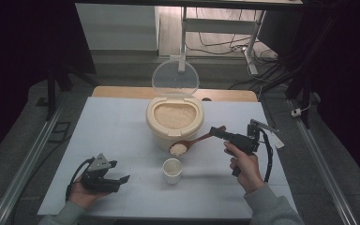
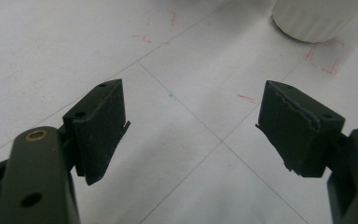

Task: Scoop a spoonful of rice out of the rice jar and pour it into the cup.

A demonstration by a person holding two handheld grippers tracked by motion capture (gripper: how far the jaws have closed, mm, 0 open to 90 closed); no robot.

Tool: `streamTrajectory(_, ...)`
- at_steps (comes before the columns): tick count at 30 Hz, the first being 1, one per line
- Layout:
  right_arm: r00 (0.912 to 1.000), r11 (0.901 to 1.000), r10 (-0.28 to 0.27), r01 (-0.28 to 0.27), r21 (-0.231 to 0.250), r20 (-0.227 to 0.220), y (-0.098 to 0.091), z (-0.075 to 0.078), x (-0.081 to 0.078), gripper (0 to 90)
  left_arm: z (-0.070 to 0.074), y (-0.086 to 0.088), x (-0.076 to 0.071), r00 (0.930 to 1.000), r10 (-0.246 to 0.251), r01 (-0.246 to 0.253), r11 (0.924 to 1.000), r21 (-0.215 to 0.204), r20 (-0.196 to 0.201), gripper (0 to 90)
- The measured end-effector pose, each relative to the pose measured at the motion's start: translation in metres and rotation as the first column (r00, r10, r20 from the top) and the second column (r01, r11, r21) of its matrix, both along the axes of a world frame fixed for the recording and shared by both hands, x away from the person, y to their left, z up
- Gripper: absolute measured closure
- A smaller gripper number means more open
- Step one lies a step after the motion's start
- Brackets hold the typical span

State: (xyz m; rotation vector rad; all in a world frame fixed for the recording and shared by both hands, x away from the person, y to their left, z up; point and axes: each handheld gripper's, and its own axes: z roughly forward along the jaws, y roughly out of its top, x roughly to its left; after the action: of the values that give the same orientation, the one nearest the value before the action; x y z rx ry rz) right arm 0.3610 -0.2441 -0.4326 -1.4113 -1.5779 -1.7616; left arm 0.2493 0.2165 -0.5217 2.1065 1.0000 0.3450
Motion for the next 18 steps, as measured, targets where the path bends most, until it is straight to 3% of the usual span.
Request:
streamTrajectory(10,0.9996,0.9956,0.023,-0.025,-0.09,-0.018,0.007,-0.012,0.001,82.5,0.0,0.0,0.0,1.0,-0.001,0.001,1.0,0.002,-0.002,23.1)
streamTrajectory(18,0.9992,0.9844,0.039,-0.04,-0.172,-0.007,0.015,-0.013,0.001,82.5,-0.001,0.0,0.0,1.0,-0.002,0.002,1.0,0.002,-0.004,23.1)
